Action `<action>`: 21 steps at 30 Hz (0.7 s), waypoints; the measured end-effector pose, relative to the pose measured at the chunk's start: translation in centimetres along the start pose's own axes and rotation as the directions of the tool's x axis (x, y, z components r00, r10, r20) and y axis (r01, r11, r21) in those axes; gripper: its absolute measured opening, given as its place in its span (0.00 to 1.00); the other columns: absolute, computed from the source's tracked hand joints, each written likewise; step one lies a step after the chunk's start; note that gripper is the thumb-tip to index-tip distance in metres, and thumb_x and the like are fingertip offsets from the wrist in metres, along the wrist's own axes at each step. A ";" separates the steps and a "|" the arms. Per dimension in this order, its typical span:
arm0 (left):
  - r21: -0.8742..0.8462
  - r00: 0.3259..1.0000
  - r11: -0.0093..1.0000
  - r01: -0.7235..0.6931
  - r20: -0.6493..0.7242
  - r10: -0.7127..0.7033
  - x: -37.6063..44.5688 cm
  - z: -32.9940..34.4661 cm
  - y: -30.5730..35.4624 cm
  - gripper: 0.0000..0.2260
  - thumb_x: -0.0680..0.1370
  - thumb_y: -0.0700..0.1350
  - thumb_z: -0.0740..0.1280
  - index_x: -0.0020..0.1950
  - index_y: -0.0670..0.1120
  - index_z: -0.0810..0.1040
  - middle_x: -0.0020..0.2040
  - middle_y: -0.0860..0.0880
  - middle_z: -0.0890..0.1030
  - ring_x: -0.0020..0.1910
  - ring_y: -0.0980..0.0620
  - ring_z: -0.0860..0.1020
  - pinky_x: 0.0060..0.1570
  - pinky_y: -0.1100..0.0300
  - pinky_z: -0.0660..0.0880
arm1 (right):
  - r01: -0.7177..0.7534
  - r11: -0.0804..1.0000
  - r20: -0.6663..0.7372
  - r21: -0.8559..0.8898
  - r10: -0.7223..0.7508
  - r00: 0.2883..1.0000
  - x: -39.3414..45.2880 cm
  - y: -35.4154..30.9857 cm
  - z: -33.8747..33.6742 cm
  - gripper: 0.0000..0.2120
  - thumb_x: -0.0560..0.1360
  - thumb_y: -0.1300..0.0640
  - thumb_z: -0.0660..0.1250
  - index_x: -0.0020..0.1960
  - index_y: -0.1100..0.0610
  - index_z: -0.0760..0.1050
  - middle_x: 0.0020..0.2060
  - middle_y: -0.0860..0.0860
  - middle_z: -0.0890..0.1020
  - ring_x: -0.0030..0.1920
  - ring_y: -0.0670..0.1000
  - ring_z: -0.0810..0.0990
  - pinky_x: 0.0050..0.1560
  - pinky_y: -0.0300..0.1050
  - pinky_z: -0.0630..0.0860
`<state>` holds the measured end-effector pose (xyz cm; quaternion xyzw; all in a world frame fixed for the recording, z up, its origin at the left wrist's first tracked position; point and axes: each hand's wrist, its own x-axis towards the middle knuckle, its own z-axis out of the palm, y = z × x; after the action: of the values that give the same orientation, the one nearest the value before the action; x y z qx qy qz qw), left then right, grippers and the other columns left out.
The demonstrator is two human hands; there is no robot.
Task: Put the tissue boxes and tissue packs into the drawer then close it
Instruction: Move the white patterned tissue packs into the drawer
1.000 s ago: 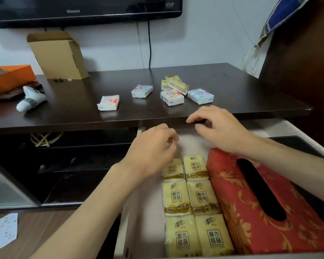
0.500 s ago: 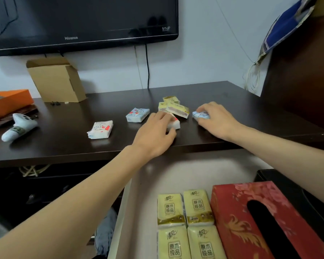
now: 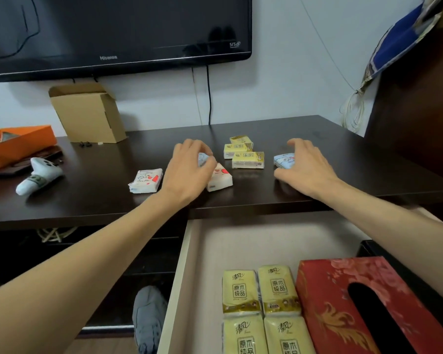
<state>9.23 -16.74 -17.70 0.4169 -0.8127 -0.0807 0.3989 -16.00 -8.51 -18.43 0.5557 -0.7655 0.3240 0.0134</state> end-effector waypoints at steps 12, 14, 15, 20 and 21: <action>0.286 0.975 0.938 0.196 0.045 -0.218 1.4 0.6 -2.9 0.14 0.81 0.51 0.58 0.60 0.46 0.78 0.59 0.43 0.78 0.59 0.42 0.74 0.58 0.43 0.75 | 0.076 0.992 0.109 0.099 -0.087 0.990 -0.8 -0.4 -0.3 0.34 0.70 0.42 0.76 0.73 0.46 0.70 0.61 0.43 0.74 0.66 0.51 0.70 0.60 0.54 0.73; 0.347 0.986 0.925 0.157 0.006 -0.169 1.3 0.8 -2.9 0.14 0.82 0.51 0.58 0.58 0.44 0.78 0.59 0.44 0.77 0.59 0.43 0.73 0.56 0.43 0.75 | 0.072 0.996 0.109 0.054 -0.077 0.991 -0.8 -0.4 -0.2 0.31 0.70 0.38 0.75 0.69 0.46 0.74 0.57 0.44 0.75 0.64 0.52 0.68 0.61 0.54 0.72; 0.360 0.989 0.923 0.137 0.005 -0.148 1.2 0.9 -2.9 0.14 0.82 0.50 0.58 0.57 0.44 0.78 0.60 0.44 0.76 0.60 0.44 0.72 0.56 0.44 0.75 | 0.073 0.997 0.115 0.039 -0.077 0.990 -0.7 -0.4 -0.1 0.30 0.70 0.36 0.74 0.68 0.46 0.75 0.58 0.46 0.76 0.65 0.52 0.67 0.63 0.56 0.71; 0.246 0.979 0.957 0.156 0.090 -0.183 1.5 1.0 -3.4 0.08 0.78 0.51 0.61 0.48 0.47 0.74 0.57 0.47 0.77 0.54 0.47 0.74 0.48 0.48 0.74 | 0.071 0.991 0.191 0.115 -0.092 0.977 -0.5 -0.2 0.0 0.30 0.70 0.38 0.75 0.68 0.46 0.73 0.58 0.46 0.74 0.66 0.51 0.68 0.65 0.57 0.72; 0.226 0.972 0.959 0.172 0.119 -0.202 1.6 1.1 -3.4 0.08 0.78 0.52 0.61 0.48 0.49 0.73 0.57 0.47 0.77 0.53 0.47 0.75 0.47 0.49 0.73 | 0.082 0.989 0.207 0.123 -0.106 0.972 -0.5 -0.2 0.1 0.30 0.70 0.40 0.75 0.69 0.46 0.73 0.59 0.46 0.75 0.64 0.50 0.70 0.64 0.57 0.73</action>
<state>10.04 -20.31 -19.09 0.5258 -0.7997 -0.0597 0.2838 -15.67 -8.16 -18.58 0.6228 -0.7157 0.3044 -0.0850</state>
